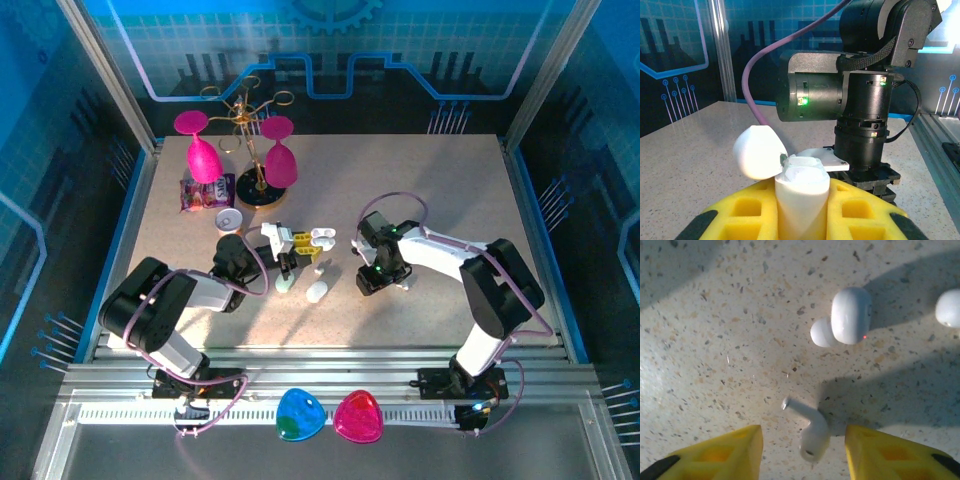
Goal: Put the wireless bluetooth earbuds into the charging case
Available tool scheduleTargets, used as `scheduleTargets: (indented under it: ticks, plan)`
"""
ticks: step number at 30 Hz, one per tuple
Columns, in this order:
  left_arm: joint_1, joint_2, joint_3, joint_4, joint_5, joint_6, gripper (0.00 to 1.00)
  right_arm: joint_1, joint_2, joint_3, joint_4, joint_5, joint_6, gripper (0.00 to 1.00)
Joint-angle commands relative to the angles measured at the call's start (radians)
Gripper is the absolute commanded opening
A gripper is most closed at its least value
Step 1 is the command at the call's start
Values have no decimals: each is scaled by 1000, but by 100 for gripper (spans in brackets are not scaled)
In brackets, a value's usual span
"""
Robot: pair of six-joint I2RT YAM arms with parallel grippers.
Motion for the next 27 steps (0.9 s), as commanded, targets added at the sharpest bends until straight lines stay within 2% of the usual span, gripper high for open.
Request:
scheduleTargets:
  ticks: [1,7,14,20,27]
  plan:
    - [9,-29,-13,30,-4,30,3,0,-94,-30,47,-28,85,56]
    - [9,-33,-12,30,0,29,3,-23,-248,-192,173,21,388,56]
    - [9,-37,-10,30,9,28,3,-40,-393,-428,434,-75,705,52]
    - [9,-33,-4,31,15,22,3,-40,-334,-465,575,-155,772,47]
    - [9,-45,-14,29,15,17,3,-50,-258,-409,576,-151,724,42]
